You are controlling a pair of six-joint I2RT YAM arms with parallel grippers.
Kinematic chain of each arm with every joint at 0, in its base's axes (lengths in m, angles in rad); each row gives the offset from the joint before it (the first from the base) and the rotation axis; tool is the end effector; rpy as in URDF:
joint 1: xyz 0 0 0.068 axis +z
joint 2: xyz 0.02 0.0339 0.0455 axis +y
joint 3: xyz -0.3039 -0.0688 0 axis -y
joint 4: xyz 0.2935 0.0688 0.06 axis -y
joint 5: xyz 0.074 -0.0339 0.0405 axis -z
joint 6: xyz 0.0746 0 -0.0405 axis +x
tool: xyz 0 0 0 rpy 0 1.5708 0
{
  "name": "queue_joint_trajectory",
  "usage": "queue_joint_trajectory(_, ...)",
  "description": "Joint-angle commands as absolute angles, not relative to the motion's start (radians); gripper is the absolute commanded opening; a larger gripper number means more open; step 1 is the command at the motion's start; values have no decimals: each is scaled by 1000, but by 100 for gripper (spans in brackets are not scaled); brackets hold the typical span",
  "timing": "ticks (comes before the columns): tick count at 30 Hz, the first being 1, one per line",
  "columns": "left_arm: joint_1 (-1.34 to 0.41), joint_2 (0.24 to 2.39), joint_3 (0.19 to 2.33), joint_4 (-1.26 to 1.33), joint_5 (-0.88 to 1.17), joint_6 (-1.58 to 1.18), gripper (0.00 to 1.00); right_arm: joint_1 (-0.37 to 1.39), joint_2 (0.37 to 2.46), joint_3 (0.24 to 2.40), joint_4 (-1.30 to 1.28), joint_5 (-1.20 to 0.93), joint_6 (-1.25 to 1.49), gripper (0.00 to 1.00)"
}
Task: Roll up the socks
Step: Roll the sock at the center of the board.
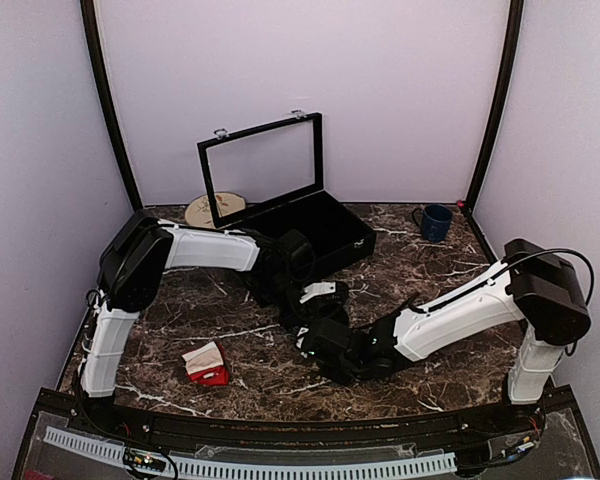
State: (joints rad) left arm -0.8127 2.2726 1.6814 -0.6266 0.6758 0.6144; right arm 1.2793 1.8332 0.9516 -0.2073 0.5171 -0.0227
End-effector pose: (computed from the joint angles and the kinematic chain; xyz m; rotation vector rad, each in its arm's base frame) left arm 0.3367 -0.4235 0.1078 1.8915 1.9268 -0.9898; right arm 0.1492 0.3688 0.0956 -1.3594 2.0474 -0.1705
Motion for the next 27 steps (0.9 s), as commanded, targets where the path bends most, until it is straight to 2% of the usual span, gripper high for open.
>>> queue_joint_trajectory(1,-779,2233,1601,-577,549,544,43,1257,1873,884,-400,413,13,0)
queue_joint_trajectory(27,-726,2024,1341,-300,497,358,44,1180,1839,925,-468,218,109,0)
